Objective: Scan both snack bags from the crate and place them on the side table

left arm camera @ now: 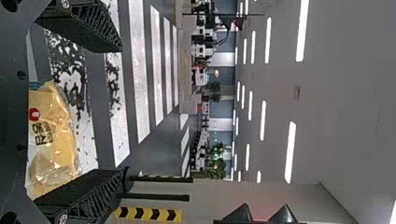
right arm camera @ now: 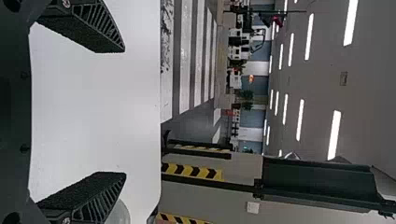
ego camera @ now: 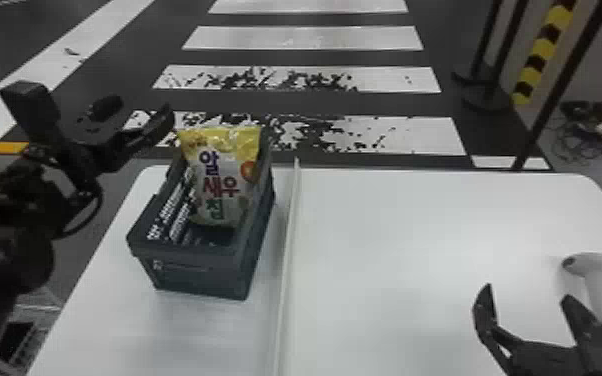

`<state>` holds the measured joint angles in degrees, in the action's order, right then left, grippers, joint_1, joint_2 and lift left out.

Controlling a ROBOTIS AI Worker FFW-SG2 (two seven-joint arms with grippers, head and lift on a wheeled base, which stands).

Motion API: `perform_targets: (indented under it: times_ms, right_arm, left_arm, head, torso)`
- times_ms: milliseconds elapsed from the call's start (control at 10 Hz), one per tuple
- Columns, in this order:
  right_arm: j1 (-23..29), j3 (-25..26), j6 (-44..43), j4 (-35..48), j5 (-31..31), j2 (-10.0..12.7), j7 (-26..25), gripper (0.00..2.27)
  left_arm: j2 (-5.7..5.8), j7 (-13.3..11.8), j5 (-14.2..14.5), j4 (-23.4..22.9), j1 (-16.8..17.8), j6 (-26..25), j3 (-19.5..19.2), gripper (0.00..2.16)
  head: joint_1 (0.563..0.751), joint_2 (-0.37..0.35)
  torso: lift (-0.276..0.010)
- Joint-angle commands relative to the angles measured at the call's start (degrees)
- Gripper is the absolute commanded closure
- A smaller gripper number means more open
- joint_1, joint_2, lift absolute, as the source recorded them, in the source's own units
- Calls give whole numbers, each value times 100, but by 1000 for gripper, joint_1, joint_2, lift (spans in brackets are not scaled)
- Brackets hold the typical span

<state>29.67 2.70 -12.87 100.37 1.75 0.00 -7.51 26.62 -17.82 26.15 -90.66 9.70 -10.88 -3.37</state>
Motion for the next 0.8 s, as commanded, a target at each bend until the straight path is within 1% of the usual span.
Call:
perform_targets:
  times_ms: [0, 100, 200, 300, 400, 500, 600, 700]
  right_arm:
    - [-5, 3, 0, -9, 1, 5, -5, 46]
    - [-32, -6, 18, -35, 1, 5, -5, 46]
    - [-137, -85, 88, -114, 9, 5, 4, 46]
    - [-181, -138, 123, -149, 45, 5, 4, 46]
    - [-181, -138, 141, -158, 45, 5, 4, 46]
    - [-181, -138, 141, -158, 36, 5, 4, 46]
    - [-172, -138, 141, -158, 36, 5, 4, 46]
    - [-164, -138, 141, -167, 36, 5, 4, 46]
  left_arm:
    - [-8, -240, -92, 523, 314, 19, -15, 66]
    - [-16, -530, -162, 865, 472, 37, -76, 66]
    - [-16, -837, -286, 1041, 481, 37, -331, 70]
    - [10, -1040, -347, 1270, 525, 55, -533, 70]
    - [10, -1435, -540, 1709, 815, 72, -674, 70]
    - [10, -1883, -760, 2228, 1236, 107, -674, 70]
    - [10, -2200, -962, 2571, 1535, 213, -630, 70]
    - [10, -2472, -1059, 2843, 1790, 248, -542, 70]
  head:
    - [695, 64]
    - [695, 68]
    - [695, 76]
    - [695, 91]
    - [695, 107]
    - [695, 133]
    - [695, 148]
    - [695, 150]
  torso:
    - [-95]
    - [-95]
    - [-95]
    - [-95]
    - [-95]
    - [-95]
    - [-95]
    - [-95]
